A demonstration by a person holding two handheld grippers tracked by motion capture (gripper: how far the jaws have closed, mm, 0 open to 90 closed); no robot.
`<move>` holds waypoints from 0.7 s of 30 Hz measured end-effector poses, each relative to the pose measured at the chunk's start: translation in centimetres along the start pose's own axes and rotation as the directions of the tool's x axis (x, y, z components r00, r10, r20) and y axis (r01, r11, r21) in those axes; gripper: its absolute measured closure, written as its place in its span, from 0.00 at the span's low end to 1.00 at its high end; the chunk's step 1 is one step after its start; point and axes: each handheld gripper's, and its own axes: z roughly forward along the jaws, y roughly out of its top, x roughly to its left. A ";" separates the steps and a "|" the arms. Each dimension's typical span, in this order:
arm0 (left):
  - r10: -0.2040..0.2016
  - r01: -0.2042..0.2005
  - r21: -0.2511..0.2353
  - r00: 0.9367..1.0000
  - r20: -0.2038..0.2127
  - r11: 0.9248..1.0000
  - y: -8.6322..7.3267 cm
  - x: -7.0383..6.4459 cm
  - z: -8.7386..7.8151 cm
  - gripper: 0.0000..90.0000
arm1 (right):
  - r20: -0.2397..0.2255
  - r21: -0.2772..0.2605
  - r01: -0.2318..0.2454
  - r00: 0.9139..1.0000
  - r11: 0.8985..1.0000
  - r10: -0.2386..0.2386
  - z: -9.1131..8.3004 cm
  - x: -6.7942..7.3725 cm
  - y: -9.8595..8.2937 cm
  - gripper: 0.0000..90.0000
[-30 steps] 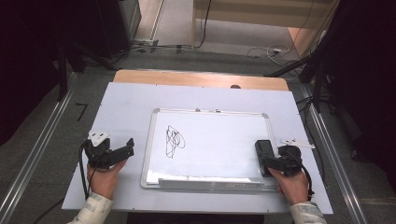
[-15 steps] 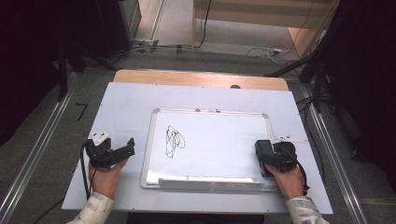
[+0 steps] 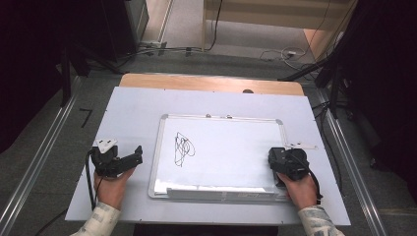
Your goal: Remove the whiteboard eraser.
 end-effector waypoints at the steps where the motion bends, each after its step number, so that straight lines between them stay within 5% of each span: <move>1: 0.000 0.000 -0.001 1.000 0.001 1.000 0.0 0.0 0.0 0.06 | -0.004 0.000 0.004 1.000 1.000 -0.004 0.0 0.0 0.0 0.37; 21: -0.013 0.013 -0.003 1.000 0.002 1.000 0.0 0.1 -0.1 0.06 | -0.013 -0.020 0.006 1.000 1.000 -0.006 -0.4 0.0 -0.2 0.42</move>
